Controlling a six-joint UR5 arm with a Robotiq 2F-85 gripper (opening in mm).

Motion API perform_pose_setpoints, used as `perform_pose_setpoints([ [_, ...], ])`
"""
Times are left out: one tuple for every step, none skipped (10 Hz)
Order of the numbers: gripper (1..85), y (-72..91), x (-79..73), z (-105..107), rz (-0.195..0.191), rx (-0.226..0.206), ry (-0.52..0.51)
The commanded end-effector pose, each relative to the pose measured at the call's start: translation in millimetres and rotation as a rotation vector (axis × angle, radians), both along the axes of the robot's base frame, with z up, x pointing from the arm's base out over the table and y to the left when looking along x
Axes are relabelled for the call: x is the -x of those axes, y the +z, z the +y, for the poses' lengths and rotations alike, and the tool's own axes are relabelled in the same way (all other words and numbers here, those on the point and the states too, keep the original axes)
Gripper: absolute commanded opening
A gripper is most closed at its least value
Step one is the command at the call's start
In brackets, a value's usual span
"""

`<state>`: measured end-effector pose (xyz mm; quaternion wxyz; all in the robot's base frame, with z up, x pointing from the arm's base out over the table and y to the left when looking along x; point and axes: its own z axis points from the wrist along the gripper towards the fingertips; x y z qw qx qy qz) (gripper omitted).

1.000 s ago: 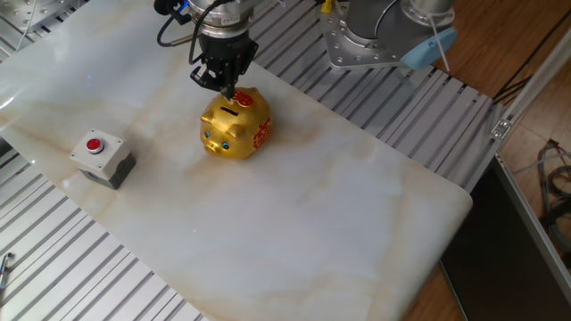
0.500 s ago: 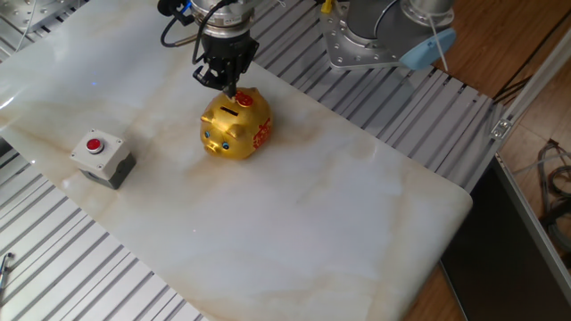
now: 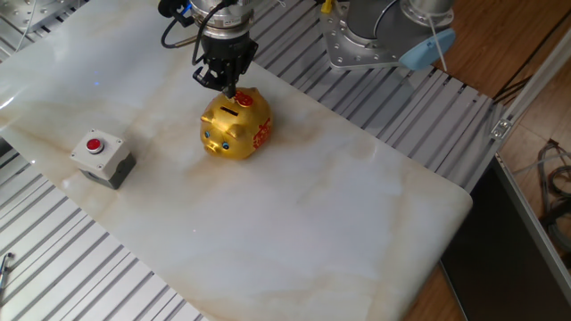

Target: Drop coins into a piggy bank

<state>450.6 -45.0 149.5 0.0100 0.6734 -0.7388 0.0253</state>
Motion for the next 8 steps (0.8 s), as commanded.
perform_pose_setpoints([
  [1.0,-1.4,-3.3,3.1,-0.006,-0.015,-0.01],
  [1.0,-2.7,-4.9,4.0,-0.006,-0.018,-0.01],
  [1.0,-2.6,-5.4,4.5,-0.006,-0.018,-0.018],
  [1.0,-2.4,-5.4,4.8,-0.007,-0.018,-0.021],
  [1.0,-2.4,-6.0,4.9,-0.008,-0.018,-0.024],
  [1.0,-2.3,-6.7,5.3,-0.01,-0.018,-0.025],
  [1.0,-2.0,-7.0,5.4,-0.01,-0.017,-0.028],
  [1.0,-2.2,-7.5,5.6,-0.01,-0.017,-0.028],
])
